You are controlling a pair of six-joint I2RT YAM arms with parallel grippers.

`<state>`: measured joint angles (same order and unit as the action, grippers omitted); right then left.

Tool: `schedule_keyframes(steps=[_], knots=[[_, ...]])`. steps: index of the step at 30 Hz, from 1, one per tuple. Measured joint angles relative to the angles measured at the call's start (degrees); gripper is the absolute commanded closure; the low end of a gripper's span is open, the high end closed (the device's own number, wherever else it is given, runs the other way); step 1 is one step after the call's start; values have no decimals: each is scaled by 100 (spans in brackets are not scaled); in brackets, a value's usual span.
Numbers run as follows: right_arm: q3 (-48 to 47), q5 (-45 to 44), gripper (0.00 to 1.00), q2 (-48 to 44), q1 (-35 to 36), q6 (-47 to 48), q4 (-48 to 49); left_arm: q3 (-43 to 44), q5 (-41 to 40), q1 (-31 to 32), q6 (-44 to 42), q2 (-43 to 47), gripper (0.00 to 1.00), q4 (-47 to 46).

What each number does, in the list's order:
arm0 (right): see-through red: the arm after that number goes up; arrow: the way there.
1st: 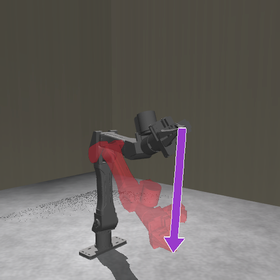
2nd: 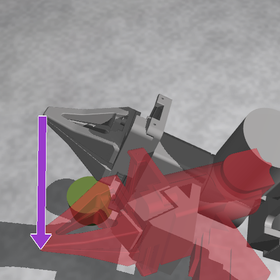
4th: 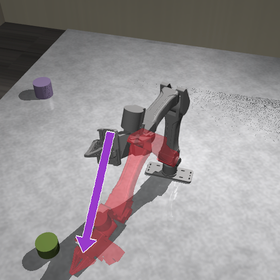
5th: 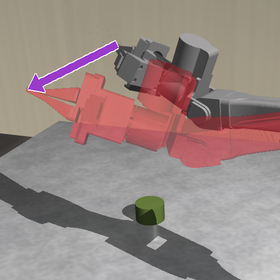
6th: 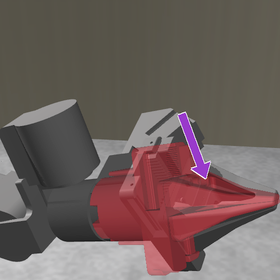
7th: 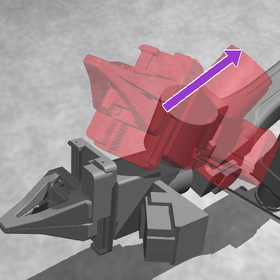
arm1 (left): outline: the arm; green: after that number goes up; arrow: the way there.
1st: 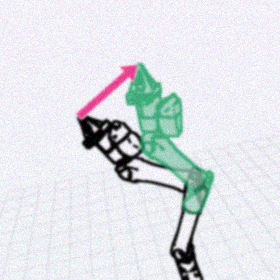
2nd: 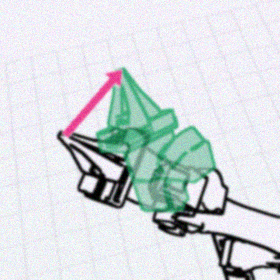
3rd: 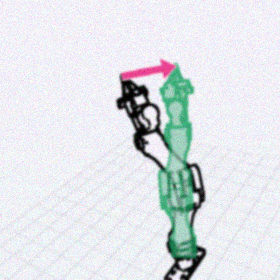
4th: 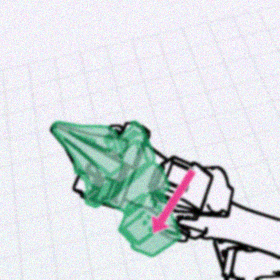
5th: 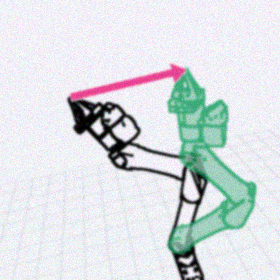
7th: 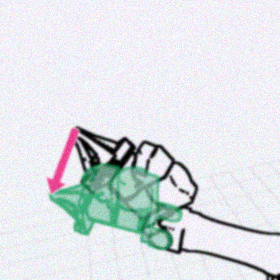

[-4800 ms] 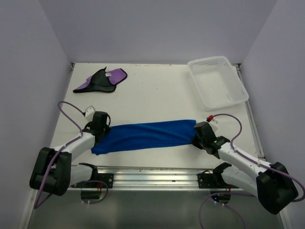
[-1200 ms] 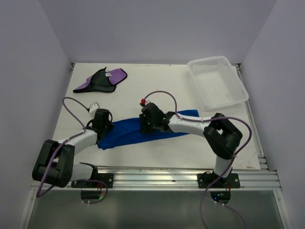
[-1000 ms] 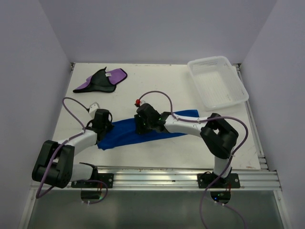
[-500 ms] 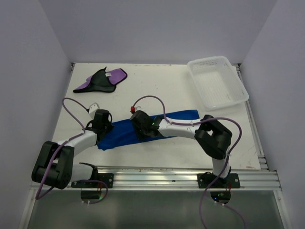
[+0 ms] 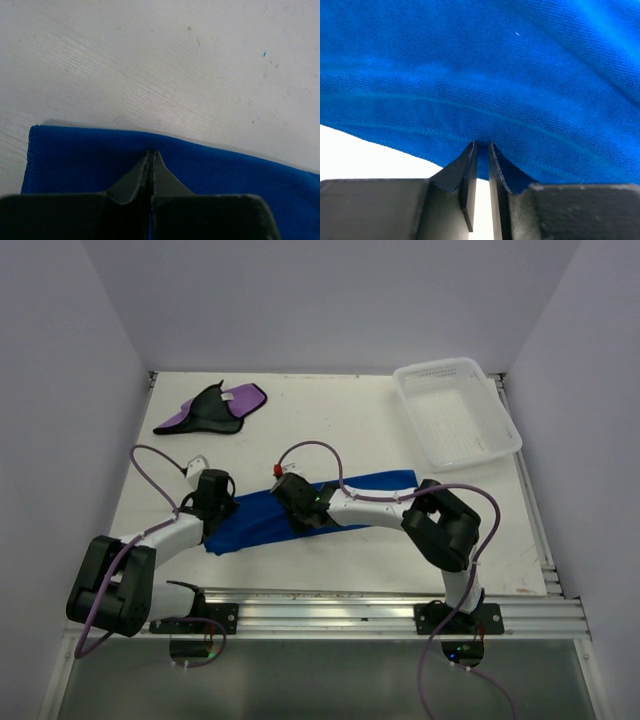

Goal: Roll the towels
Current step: Fold the towel

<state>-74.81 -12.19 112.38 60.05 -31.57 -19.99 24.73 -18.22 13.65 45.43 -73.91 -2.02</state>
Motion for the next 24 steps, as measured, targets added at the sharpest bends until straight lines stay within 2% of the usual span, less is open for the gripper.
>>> schedule_keyframes(steps=[4,10,13,14,17,20,24], knots=[[-48,-39,87,0,0,13,-28,0,0,0,0,0,100,0],[-114,-46,100,0,9,24,-61,0,0,0,0,0,100,0],[-116,-50,100,0,22,31,-66,0,0,0,0,0,100,-2],[-116,-48,90,0,28,31,-72,0,0,0,0,0,100,-2],[-144,-52,81,0,44,52,-138,0,0,0,0,0,100,-2],[-190,-83,77,0,52,61,-188,0,2,0,0,0,100,-2],[-236,-122,76,9,70,74,-225,0,2,0,0,0,100,-2]])
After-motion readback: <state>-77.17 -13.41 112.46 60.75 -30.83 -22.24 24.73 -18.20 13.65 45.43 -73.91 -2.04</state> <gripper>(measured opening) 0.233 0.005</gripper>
